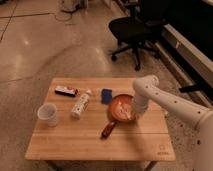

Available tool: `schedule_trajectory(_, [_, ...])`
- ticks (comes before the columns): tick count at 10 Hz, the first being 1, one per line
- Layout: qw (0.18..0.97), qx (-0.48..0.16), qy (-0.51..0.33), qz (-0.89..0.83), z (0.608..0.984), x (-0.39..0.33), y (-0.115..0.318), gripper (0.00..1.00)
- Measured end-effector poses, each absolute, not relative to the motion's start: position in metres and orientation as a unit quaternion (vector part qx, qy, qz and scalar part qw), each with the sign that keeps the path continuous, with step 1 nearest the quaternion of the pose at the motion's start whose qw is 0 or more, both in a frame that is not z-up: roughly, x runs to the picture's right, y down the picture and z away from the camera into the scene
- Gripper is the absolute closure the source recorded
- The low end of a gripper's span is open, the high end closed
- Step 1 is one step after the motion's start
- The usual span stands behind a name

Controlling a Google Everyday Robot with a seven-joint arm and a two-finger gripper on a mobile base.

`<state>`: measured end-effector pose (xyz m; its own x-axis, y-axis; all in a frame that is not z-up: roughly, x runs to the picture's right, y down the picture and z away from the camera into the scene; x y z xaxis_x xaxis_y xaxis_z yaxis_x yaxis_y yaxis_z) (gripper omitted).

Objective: Drag the ceramic bowl in a circle

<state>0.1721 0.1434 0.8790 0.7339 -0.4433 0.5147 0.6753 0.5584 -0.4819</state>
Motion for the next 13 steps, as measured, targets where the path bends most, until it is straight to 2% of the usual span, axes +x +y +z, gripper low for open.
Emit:
schedule_trajectory(3, [0.879,-0.318,-0.147,-0.322,0.901,0.175,0.106,1.00])
schedule_trajectory(7, [0.898,-0.306,-0.095,-0.301,0.919,0.218,0.071,1.00])
schedule_trajectory(10, [0.915,-0.297,-0.047,-0.269,0.924,0.269,0.047,1.00])
schedule_trajectory(13, [0.922,-0.301,-0.011,-0.241,0.916,0.317,0.042,1.00])
